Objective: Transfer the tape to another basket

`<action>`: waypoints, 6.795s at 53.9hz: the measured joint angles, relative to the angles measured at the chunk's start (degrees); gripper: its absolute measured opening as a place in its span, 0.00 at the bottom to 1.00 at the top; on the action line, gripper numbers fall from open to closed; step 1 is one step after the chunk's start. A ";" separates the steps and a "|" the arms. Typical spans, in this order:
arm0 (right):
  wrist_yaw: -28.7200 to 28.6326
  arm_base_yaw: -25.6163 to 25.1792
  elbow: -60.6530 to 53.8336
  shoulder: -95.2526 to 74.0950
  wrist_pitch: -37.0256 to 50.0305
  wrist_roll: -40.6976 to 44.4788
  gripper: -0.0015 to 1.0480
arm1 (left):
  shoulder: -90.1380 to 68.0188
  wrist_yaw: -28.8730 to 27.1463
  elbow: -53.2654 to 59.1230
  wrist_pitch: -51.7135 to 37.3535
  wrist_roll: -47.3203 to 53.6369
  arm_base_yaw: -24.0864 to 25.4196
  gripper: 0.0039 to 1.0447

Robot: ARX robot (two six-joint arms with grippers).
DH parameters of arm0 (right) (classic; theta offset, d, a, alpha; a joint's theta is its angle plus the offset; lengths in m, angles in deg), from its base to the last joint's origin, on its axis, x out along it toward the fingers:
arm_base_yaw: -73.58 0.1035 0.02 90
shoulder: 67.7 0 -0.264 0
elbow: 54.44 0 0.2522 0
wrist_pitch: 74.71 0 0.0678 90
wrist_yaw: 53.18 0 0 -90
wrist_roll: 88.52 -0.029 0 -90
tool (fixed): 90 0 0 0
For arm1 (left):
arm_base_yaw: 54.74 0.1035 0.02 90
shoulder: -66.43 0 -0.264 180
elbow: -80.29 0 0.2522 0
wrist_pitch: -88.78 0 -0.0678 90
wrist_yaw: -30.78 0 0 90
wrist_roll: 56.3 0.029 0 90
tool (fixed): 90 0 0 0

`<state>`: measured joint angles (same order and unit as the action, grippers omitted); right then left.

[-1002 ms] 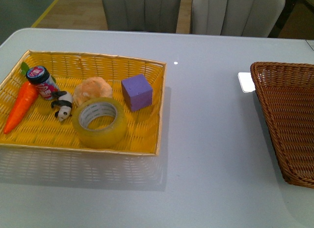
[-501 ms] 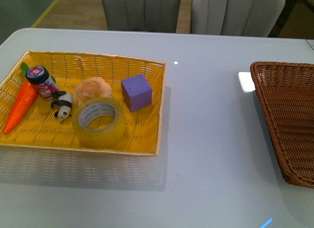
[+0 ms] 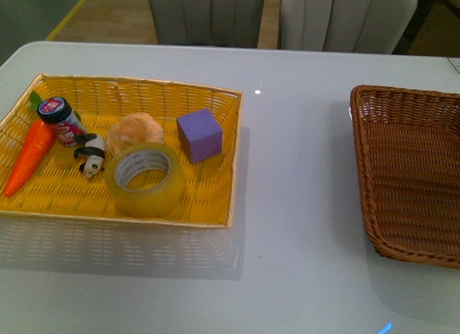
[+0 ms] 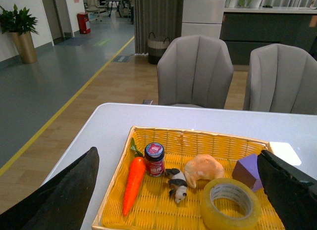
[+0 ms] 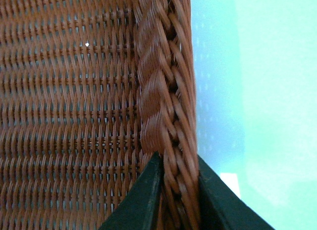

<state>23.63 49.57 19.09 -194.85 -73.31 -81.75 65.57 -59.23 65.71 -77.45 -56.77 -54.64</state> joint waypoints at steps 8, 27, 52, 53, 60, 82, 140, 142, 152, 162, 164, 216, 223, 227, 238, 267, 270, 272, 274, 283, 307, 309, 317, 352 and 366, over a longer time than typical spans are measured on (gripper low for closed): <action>-0.39 4.22 -3.65 3.17 2.16 -4.68 0.06 | 0.00 -0.02 0.00 0.00 0.00 0.00 0.92; 0.55 15.61 -9.53 4.35 6.10 -12.11 0.06 | 0.00 0.00 0.00 0.00 0.00 0.00 0.92; 0.83 17.81 -9.86 3.83 6.27 -13.55 0.31 | 0.00 0.00 0.00 0.00 0.00 0.00 0.92; 0.85 17.57 -10.05 3.98 6.45 -13.55 0.35 | 0.00 0.00 -0.02 0.00 0.00 0.00 0.92; 0.79 16.26 -11.98 6.43 8.24 -13.55 0.53 | 0.00 0.00 0.00 0.00 0.00 0.00 0.92; -4.98 12.52 -29.83 38.93 11.63 -13.64 0.91 | 0.00 0.00 0.00 0.00 0.00 0.00 0.92; 13.16 23.80 -58.42 89.68 21.22 -6.97 0.02 | 0.00 -0.02 0.00 0.00 0.00 0.00 0.92; 13.16 23.80 -58.42 91.30 19.78 -6.97 0.02 | 0.00 -0.02 -0.02 0.00 0.00 0.00 0.92; 13.16 23.80 -58.47 98.27 13.33 -6.97 0.02 | 0.00 -0.02 0.00 0.00 0.02 0.00 0.92; 13.16 23.80 -58.47 104.32 7.58 -6.97 0.02 | 0.00 -0.02 0.00 0.00 0.00 -0.02 0.92; 13.16 23.80 -58.47 105.11 6.80 -6.97 0.02 | 0.00 -0.02 0.00 0.00 0.00 0.00 0.92; 13.22 23.82 -58.45 126.79 -15.06 -6.93 0.02 | 0.00 -0.02 0.00 0.00 0.00 0.00 0.92; 13.22 23.82 -58.45 126.79 -15.06 -6.93 0.30 | 0.00 -0.02 0.00 0.00 0.02 0.00 0.92; 13.22 23.82 -58.45 126.79 -15.06 -6.93 0.42 | 0.00 -0.02 0.00 0.00 0.00 0.00 0.92; 13.22 23.82 -58.45 126.81 -15.06 -6.93 0.75 | 0.00 0.00 0.00 0.00 0.00 0.00 0.92; 13.09 23.89 -58.45 126.84 -15.08 -6.93 0.91 | -30.10 26.56 -10.43 7.15 -9.53 5.99 0.92; 13.22 23.89 -58.45 126.84 -15.08 -6.93 0.91 | -37.73 25.46 -11.28 1.01 -10.27 5.09 0.92; 13.22 23.89 -58.45 126.84 -15.08 -6.93 0.91 | -41.70 24.87 -11.69 -2.25 -10.32 4.68 0.92; 13.22 23.89 -58.45 126.84 -15.08 -6.93 0.91 | -47.15 23.63 -12.39 -6.78 -10.25 3.93 0.92; 13.20 23.91 -58.45 126.84 -15.08 -6.93 0.91 | -77.26 17.05 -19.61 -26.29 -9.66 0.81 0.92; 13.20 23.89 -58.45 126.84 -15.08 -6.93 0.91 | -110.84 7.34 -37.62 -31.52 -9.68 -7.08 0.92; 13.20 23.91 -58.45 126.84 -15.08 -6.95 0.91 | -112.85 6.60 -38.99 -31.50 -9.66 -7.50 0.92; 13.20 23.91 -58.45 126.84 -15.08 -6.93 0.91 | -117.68 5.44 -42.42 -31.04 -9.66 -8.39 0.92; 13.20 23.91 -58.45 126.84 -15.08 -6.93 0.91 | -130.03 2.51 -51.78 -28.11 -9.64 -9.16 0.92; 13.20 23.89 -58.45 126.84 -15.08 -6.93 0.91 | -132.17 1.44 -53.42 -27.15 -9.40 -9.86 0.63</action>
<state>36.83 73.46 -39.36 -68.02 -88.39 -88.68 -66.60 -57.79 12.30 -104.60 -66.17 -64.50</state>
